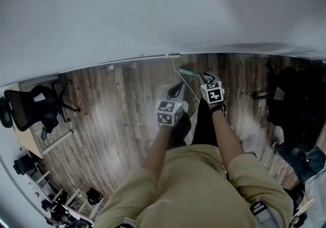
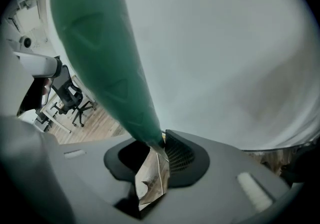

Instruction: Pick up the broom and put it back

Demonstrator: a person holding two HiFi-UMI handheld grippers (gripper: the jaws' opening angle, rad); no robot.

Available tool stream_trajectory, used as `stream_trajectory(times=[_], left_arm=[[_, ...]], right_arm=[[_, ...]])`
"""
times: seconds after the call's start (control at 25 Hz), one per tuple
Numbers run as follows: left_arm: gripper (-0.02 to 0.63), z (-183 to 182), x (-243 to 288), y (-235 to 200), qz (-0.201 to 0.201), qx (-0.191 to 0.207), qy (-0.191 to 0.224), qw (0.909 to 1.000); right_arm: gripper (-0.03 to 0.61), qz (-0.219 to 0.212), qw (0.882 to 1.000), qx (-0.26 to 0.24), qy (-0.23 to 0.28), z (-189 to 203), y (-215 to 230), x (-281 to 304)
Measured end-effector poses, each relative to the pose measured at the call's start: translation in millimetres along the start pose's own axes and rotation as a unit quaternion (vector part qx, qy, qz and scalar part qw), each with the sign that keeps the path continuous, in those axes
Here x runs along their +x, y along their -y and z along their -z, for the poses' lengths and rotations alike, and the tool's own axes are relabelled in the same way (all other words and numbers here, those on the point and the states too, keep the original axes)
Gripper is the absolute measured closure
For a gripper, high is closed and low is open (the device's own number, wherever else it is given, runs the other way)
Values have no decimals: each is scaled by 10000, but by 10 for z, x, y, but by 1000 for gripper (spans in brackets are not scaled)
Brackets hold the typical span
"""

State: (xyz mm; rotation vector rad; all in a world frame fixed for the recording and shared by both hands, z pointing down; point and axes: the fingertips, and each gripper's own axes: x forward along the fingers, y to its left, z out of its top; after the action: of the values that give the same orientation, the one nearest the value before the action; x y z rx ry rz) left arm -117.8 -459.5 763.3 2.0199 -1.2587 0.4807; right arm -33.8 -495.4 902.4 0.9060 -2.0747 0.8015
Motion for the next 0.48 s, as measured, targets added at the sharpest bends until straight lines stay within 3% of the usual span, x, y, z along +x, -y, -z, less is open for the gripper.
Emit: stream_trajectory(times=[0.16, 0.48], left_arm=[[611, -2, -14, -143, -124, -133, 15, 9998], [611, -6, 22, -320, -280, -269, 54, 9992]], right_arm=[[479, -10, 9999, -90, -74, -139, 94, 195], [466, -124, 9971, 552, 514, -504, 298, 463]])
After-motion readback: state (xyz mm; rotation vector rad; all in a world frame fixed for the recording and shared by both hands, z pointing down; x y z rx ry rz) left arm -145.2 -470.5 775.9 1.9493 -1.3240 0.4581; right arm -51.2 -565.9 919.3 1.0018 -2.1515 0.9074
